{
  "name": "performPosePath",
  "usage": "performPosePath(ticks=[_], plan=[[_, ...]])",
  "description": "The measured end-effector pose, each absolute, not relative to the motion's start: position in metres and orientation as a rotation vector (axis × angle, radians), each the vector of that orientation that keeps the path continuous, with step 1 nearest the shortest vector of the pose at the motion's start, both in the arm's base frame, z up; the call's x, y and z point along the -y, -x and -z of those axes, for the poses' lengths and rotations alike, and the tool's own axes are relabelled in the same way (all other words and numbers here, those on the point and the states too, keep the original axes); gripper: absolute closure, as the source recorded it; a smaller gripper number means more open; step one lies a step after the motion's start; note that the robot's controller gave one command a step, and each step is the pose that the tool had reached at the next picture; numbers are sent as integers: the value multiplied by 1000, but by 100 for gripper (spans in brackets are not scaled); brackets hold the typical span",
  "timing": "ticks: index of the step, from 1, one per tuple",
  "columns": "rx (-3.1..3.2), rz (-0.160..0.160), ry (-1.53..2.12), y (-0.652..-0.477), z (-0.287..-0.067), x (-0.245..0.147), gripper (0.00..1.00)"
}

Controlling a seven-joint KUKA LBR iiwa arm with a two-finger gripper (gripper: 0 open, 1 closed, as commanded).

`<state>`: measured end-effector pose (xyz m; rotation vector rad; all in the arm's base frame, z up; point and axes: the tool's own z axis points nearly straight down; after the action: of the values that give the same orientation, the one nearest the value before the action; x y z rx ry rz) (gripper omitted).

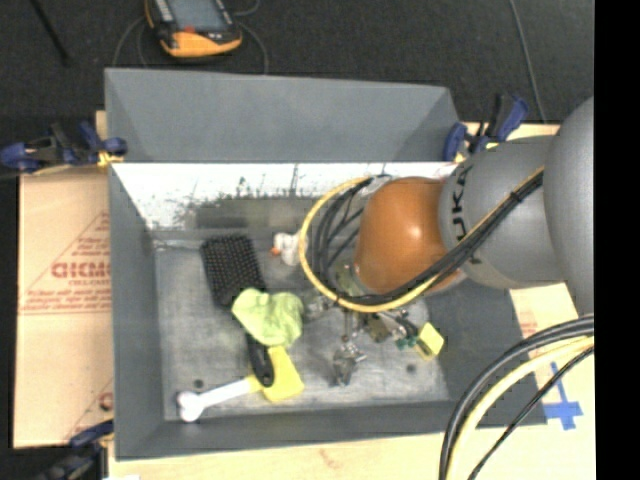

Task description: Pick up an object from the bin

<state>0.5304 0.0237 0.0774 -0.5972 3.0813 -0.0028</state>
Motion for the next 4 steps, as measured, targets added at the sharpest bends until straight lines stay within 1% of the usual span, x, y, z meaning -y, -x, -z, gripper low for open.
performPosePath(ticks=[1,2,3,4], plan=[[-3111,0,390,-539,-75,-53,0],[-3097,5,507,-554,-74,-98,0],[-3089,4,566,-557,-91,-126,0],[-3087,7,586,-603,-88,-163,0]])
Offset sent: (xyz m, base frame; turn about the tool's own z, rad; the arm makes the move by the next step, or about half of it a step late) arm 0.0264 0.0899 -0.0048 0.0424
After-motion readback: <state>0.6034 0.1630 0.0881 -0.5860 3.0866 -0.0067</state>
